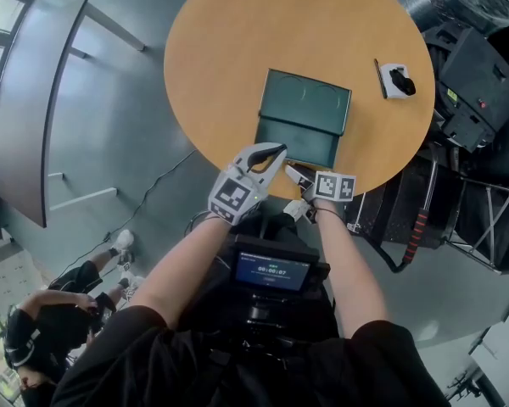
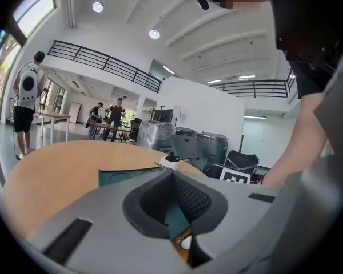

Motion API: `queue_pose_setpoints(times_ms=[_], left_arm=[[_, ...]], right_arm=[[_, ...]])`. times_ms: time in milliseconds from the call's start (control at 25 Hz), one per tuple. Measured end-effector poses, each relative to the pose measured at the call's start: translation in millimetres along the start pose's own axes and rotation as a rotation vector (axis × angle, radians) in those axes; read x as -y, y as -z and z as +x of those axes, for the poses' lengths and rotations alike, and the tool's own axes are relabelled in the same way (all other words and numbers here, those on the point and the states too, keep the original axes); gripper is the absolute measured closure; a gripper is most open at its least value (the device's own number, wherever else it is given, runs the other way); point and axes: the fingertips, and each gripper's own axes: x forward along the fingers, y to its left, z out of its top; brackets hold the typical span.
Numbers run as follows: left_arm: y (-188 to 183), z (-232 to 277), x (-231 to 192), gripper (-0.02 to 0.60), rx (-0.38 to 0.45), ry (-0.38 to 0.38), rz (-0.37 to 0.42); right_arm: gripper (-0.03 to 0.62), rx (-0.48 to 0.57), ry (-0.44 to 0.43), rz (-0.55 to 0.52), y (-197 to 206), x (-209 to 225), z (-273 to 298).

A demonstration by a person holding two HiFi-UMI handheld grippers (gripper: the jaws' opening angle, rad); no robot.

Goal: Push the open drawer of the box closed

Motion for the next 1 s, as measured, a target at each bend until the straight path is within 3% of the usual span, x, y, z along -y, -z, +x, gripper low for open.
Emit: queue_pose_setpoints(times_ms=[240, 360, 1000], left_arm=[[2, 0, -6, 0.545, -0.011, -0.005, 0.003], [4, -1, -9, 0.545, -0.015, -0.005, -0.002], [8, 0, -25, 0.545, -0.019, -0.018, -0.033]], right_arm=[[0.451, -0.007, 0.022, 0.043, -3, 9, 9], [0.52, -0.008, 0.009, 0.046, -4, 3, 13], [0.523, 0.049, -0.017, 0.046, -29, -7, 11]])
